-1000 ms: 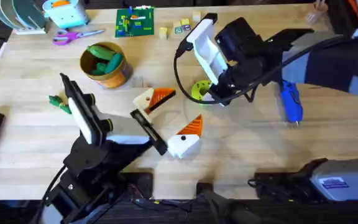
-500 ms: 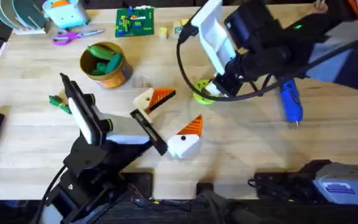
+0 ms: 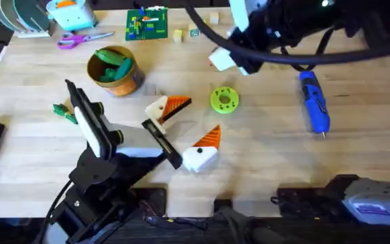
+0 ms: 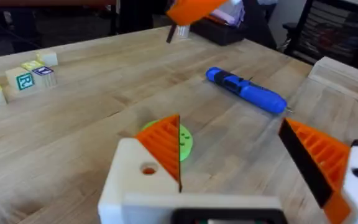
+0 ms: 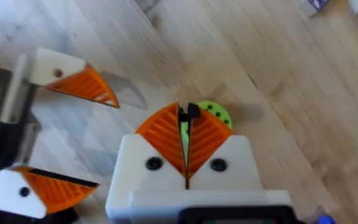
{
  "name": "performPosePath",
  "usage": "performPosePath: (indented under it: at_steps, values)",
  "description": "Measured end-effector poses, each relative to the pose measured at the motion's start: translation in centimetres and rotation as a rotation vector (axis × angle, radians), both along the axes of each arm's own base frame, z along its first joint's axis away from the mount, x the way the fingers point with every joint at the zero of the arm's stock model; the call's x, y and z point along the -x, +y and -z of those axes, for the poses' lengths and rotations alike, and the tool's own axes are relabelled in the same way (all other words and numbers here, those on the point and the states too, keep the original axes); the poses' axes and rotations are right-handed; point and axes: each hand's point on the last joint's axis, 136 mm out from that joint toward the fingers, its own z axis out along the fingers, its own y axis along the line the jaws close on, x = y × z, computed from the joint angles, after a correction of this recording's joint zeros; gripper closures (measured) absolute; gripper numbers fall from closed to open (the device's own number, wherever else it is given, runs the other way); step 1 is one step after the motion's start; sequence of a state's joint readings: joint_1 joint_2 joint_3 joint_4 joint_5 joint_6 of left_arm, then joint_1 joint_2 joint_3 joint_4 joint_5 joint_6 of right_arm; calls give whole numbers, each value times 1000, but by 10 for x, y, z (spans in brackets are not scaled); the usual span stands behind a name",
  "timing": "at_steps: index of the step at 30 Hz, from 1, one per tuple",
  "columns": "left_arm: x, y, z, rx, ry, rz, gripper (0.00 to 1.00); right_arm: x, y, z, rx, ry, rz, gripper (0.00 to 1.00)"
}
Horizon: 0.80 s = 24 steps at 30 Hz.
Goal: Pick up the gripper from the table and insert it into the empty holder that is missing its gripper. Then pick up a screw, insert it into the mounting hole, and use the screwdriver to tighten it. Finally, clean up the table by picking up the vegetable and placing it into the bucket.
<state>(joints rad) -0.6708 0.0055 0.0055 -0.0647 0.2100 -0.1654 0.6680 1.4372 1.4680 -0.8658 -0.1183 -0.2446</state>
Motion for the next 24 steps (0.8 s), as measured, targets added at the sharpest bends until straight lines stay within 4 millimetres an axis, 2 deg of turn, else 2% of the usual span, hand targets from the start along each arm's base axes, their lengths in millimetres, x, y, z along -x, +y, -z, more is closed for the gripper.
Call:
performPosePath:
  at_steps: [2,5,10,16,20,24]
  values:
    - [0,0,0,-7,-9,1,9,10,16,-14,-30,-17,-37,994]
    - [1,-1,0,-14,-18,9,9,27,35,-23,-55,-14,-81,994]
    - [7,-6,-1,-14,-26,54,9,57,57,-17,-57,33,-139,994]
    - [18,-13,-3,-7,-29,132,9,83,78,-15,-65,54,-202,994]
    - [25,-17,-3,-4,-31,179,9,92,89,-12,-68,63,-226,994]
    - [30,-20,-4,-2,-31,214,9,91,94,3,-42,102,-212,994]
